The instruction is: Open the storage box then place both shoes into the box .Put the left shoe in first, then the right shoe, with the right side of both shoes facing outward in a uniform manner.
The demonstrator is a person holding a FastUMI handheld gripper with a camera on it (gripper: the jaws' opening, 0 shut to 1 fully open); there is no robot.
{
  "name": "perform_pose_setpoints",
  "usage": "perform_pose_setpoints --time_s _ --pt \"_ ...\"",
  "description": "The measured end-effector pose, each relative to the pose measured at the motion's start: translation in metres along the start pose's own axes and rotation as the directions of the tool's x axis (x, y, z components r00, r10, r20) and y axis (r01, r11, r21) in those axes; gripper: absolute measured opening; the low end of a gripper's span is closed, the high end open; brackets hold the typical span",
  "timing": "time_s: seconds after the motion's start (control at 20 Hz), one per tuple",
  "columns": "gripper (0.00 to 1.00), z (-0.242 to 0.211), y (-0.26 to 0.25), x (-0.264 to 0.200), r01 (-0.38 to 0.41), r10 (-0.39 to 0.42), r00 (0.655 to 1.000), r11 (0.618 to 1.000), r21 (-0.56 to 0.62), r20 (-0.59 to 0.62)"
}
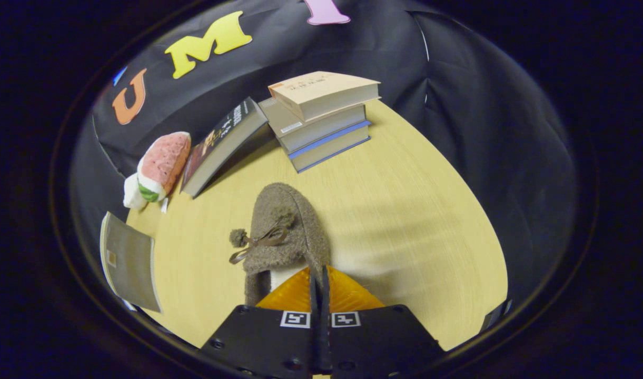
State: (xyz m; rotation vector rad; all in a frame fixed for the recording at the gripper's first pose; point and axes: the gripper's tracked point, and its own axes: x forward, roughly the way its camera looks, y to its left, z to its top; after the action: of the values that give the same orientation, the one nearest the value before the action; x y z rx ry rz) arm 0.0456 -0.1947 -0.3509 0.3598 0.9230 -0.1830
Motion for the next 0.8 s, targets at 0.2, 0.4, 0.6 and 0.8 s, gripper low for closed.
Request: perform_pose_setpoints --time_s 0.2,0.4,0.6,0.8 --pt "0.0 0.001 0.043 -0.045 -0.013 0.01 0.998 0.999 0.052 0.058" --pt "0.0 0.008 0.113 -0.104 -0.032 0.023 0.989 0.998 0.061 0.148" --pt "0.0 0.013 0.194 -0.151 -0.057 0.039 0.976 0.995 0.077 0.213" --pt "0.0 0.001 0.284 -0.182 -0.098 0.073 0.97 0.99 0.101 0.23"
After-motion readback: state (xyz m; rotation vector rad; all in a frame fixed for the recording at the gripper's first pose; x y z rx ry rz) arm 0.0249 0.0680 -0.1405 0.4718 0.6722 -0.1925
